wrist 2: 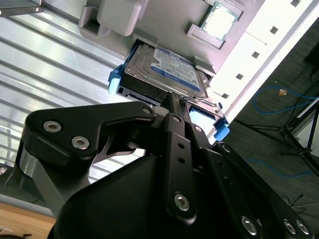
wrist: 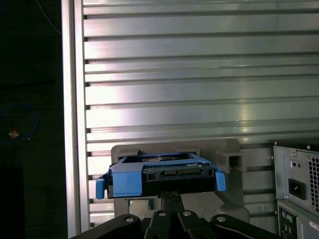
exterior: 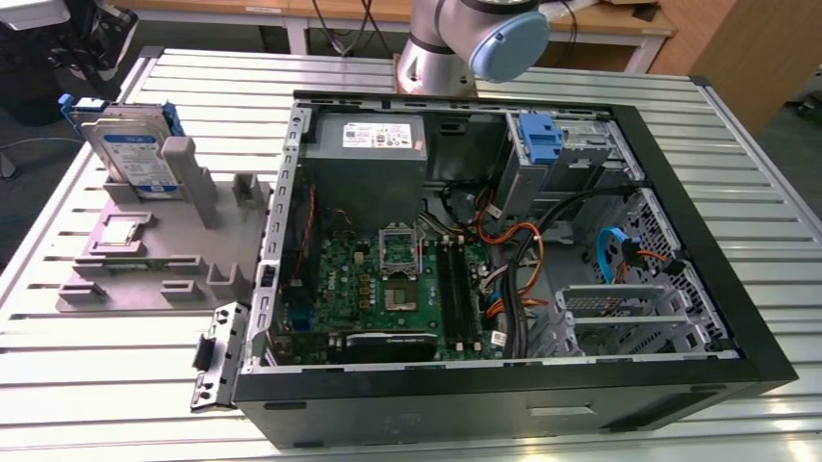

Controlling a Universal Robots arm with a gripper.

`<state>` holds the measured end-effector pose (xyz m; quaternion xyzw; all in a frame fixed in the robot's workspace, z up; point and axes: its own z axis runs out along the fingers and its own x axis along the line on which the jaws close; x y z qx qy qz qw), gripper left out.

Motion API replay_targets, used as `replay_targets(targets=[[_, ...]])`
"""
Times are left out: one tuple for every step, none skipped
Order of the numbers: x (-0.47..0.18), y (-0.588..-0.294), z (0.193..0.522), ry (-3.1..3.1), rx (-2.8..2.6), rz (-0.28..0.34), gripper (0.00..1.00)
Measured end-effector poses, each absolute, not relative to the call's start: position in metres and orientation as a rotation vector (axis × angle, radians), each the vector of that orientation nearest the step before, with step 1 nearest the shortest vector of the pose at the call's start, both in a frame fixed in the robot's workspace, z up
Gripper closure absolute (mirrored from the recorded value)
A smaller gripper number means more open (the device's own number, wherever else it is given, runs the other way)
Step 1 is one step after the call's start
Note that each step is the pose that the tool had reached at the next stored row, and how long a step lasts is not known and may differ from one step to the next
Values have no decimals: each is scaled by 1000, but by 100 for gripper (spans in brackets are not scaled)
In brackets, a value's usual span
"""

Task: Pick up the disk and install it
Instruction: 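Pick up the disk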

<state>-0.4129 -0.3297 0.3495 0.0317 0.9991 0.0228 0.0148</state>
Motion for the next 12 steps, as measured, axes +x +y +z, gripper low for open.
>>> replay_targets(targets=[[-413,-330,349,3110,99,71,89],[-413,-330,349,3110,99,71,89],[-413,-330,349,3110,99,71,89],[-413,-330,349,3110,98,71,89],[-413,-330,349,3110,96,71,89],[-413,-330,349,3110,90,71,89],[-413,-330,349,3111,80,71,89],[-413,-330,349,3111,65,71,89],[-413,-330,349,3112,49,72,89],[-413,-330,349,3112,31,72,89],[-413,-330,349,3112,14,72,89],[-413,-330,349,3113,-5,72,89]])
